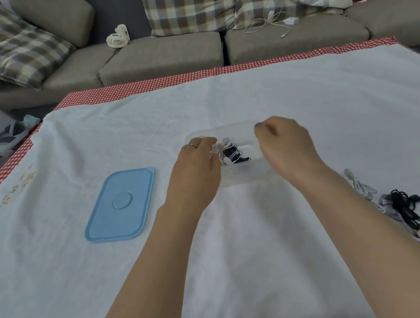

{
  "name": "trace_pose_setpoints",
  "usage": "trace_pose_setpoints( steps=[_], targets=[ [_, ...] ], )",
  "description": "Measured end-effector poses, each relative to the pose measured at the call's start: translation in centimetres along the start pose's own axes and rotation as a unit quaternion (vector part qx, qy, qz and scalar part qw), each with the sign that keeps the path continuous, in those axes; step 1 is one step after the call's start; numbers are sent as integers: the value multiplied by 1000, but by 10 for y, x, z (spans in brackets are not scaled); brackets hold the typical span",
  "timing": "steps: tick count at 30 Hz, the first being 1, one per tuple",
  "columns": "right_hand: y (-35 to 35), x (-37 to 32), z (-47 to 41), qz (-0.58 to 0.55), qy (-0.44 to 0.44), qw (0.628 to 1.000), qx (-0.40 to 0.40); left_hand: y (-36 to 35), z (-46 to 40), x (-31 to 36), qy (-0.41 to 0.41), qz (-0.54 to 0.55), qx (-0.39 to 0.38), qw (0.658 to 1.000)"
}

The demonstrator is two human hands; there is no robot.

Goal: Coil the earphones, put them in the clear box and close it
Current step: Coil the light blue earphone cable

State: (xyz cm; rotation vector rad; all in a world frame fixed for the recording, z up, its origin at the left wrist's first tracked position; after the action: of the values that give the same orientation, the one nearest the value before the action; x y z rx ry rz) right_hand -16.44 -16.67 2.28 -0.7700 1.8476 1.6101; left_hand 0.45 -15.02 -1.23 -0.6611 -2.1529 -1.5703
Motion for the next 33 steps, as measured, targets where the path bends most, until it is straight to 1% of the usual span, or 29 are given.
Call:
trace_pose_setpoints(
  steps=[2,3,4,6,8,9,10,11,12,15,17,18,20,21,23,24,25,26,28,30,33],
  targets=[
    [14,13,3,12,-13,999,52,4,3,0,-16,-7,17,1000],
    [20,20,5,28,-21,997,64,6,6,1,-22,-8,25,999],
    [25,27,9,55,-29,996,58,8,10,3,-28,-9,34,999],
    [30,39,17,144,-44,989,-2,11,21,11,-54,-13,52,997],
    [30,48,30,246,-65,961,-103,12,33,21,-76,-14,52,996],
    [29,50,36,298,-68,941,-146,12,37,25,-83,-13,42,996],
    [29,52,45,342,-65,921,-173,11,45,29,-86,-8,24,996],
    [29,53,48,373,-62,908,-180,9,49,31,-84,0,1,996],
    [30,55,51,387,-63,903,-176,7,53,31,-80,11,-24,996],
    [28,61,59,371,-74,908,-178,2,63,29,-57,20,-90,994],
    [24,64,63,370,-63,907,-191,-1,67,25,-25,26,-140,990],
    [23,65,64,365,-51,911,-184,-3,69,24,-5,29,-166,986],
    [23,62,63,317,-34,935,-156,-7,73,22,34,46,-209,976],
    [24,59,62,270,-33,951,-148,-8,76,21,51,61,-224,971],
    [23,50,61,136,-56,976,-161,-10,78,21,77,101,-252,959],
    [22,44,62,54,-76,980,-178,-11,79,22,88,127,-267,951],
    [21,38,64,-30,-96,975,-199,-10,79,22,97,153,-279,943],
    [19,32,66,-106,-119,962,-222,-10,79,22,102,179,-285,936],
    [15,24,68,-213,-152,930,-259,-8,76,23,99,218,-272,932],
    [10,20,69,-264,-175,906,-281,-6,72,22,96,239,-253,933],
    [4,20,69,-305,-210,881,-294,-7,71,22,126,274,-258,918]
  ],
)
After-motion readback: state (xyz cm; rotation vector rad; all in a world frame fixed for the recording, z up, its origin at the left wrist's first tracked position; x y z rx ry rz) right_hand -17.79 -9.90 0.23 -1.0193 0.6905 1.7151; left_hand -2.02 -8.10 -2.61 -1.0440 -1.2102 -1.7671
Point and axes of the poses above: each hand's wrist, its own z-axis away from the middle knuckle, its own y-axis out of the back of the hand, x = y × z, the point moved 3 cm from there along -z, towards the middle knuckle, and after that the axes turned 6 degrees about z, right-handed, at the moved point
